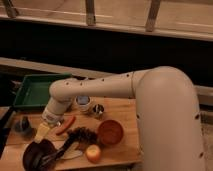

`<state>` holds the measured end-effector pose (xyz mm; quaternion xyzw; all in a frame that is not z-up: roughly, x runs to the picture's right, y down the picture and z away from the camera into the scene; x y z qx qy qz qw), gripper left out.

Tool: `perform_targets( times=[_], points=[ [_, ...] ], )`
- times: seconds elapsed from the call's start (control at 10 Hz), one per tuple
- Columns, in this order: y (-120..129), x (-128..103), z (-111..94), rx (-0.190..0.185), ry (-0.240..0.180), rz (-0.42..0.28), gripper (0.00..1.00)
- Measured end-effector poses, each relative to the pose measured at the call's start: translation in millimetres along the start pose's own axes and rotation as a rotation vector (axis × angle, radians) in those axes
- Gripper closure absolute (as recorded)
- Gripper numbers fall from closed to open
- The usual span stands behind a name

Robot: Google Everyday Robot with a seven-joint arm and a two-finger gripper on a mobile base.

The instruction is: Place brush in purple bowl

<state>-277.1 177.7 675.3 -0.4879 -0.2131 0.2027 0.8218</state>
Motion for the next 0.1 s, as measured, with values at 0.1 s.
perform_targets(
  times=[0.1],
  points=[
    [-1.2,-0.6,-4.9,0.010,-0.011,0.003,0.28]
  ],
)
